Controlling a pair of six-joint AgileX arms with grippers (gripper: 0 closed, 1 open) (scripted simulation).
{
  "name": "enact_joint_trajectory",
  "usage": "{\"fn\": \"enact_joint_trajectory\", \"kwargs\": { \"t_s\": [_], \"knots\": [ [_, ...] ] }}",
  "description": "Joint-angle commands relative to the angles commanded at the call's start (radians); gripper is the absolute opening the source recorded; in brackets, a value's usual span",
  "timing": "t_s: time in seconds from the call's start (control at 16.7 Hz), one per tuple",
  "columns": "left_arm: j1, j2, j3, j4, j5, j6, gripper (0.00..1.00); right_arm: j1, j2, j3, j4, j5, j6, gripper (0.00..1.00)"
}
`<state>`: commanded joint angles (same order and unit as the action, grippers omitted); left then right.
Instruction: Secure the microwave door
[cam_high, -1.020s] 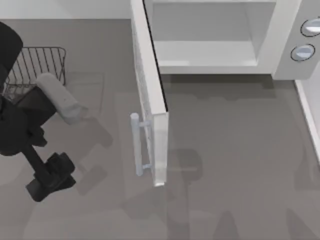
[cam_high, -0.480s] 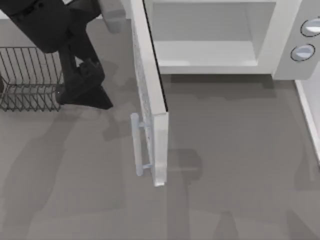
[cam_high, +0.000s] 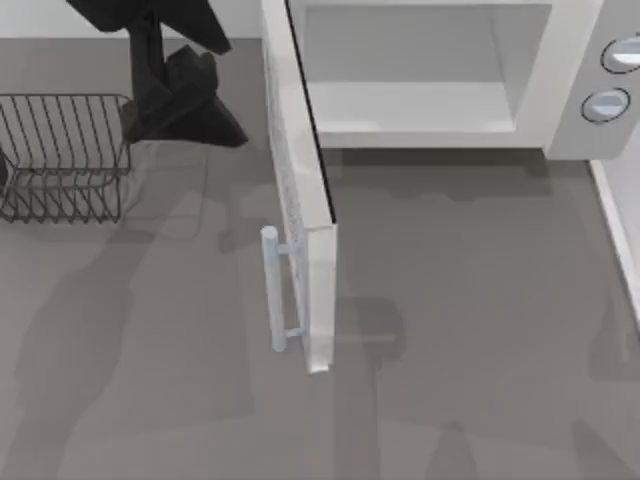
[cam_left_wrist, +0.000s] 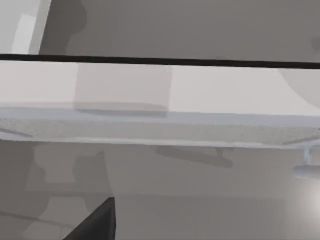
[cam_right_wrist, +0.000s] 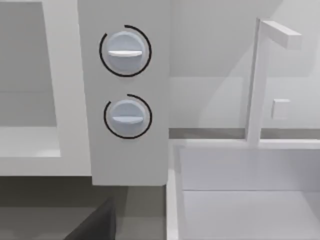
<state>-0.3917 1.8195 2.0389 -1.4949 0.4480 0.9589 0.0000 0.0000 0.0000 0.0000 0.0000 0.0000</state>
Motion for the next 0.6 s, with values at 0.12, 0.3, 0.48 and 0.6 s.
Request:
{"fn": "enact_joint_trajectory", "kwargs": {
  "t_s": [0.12, 0.3, 0.48, 0.6],
  "knots": [
    [0.000, 0.000, 0.000, 0.000, 0.000, 0.000, 1.00, 0.000, 0.000, 0.000, 0.000, 0.000, 0.000, 1.00],
    [-0.002, -0.005, -0.019, 0.018, -0.002, -0.006, 1.00, 0.000, 0.000, 0.000, 0.000, 0.000, 0.000, 1.00],
    [-0.031, -0.008, -0.105, 0.110, -0.009, -0.032, 1.00, 0.000, 0.000, 0.000, 0.000, 0.000, 0.000, 1.00],
    [-0.053, -0.010, -0.179, 0.196, -0.016, -0.056, 1.00, 0.000, 0.000, 0.000, 0.000, 0.000, 0.000, 1.00]
  ]
}}
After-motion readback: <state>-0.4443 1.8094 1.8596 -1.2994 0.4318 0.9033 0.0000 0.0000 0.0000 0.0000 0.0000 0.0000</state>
